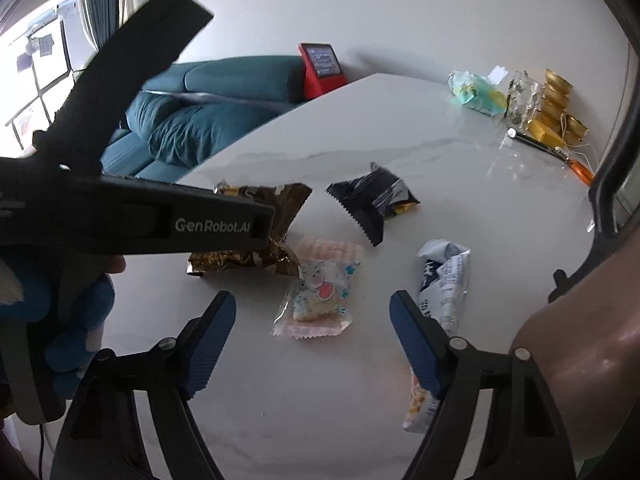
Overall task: Organize snacks
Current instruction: 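Grasp the brown oat-biscuit bag with the left tool while the right tool grasps the pink candy pack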
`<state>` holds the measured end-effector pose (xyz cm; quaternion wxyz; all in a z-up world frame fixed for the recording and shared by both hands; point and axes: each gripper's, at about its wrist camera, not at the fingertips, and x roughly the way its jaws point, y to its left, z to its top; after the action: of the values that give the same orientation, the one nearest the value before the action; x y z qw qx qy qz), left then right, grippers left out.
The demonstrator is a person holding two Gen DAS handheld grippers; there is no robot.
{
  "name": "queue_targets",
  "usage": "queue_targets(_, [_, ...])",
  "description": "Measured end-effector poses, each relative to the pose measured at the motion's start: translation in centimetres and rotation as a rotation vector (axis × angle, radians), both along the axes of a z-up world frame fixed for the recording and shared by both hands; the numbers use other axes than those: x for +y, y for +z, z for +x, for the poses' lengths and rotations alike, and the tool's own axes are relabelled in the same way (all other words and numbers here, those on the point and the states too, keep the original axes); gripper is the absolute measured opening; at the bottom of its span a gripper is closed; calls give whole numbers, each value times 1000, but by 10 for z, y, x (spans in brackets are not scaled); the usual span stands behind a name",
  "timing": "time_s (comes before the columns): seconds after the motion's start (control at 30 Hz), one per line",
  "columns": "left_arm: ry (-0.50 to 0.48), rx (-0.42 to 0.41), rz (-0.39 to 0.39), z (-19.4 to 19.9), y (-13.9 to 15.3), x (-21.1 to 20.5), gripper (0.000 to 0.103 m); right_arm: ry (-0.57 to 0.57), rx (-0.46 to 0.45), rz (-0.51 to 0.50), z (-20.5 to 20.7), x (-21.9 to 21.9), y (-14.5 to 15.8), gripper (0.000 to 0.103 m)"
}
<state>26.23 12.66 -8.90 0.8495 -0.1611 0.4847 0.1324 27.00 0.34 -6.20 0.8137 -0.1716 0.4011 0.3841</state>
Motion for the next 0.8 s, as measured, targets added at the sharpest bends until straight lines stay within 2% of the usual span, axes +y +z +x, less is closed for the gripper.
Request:
queue_targets(0.33, [-9, -5, 12, 2, -3, 3, 50, -15, 19, -36, 14, 10, -13, 103])
queue_targets(0.47, [-7, -3, 26, 1, -4, 4, 56, -9, 23, -50, 14, 15, -17, 103])
queue_targets(0.6, [-19, -9, 31, -2, -4, 8, 56, -17, 30, -62, 16, 18, -20, 103])
queue_targets(0.63, [-24, -11, 34, -3, -4, 9, 56, -18, 34, -65, 17, 18, -22, 99])
queue_targets(0.8, [-31, -17, 24, -4, -5, 12, 56, -34, 46, -77, 21, 19, -26, 99])
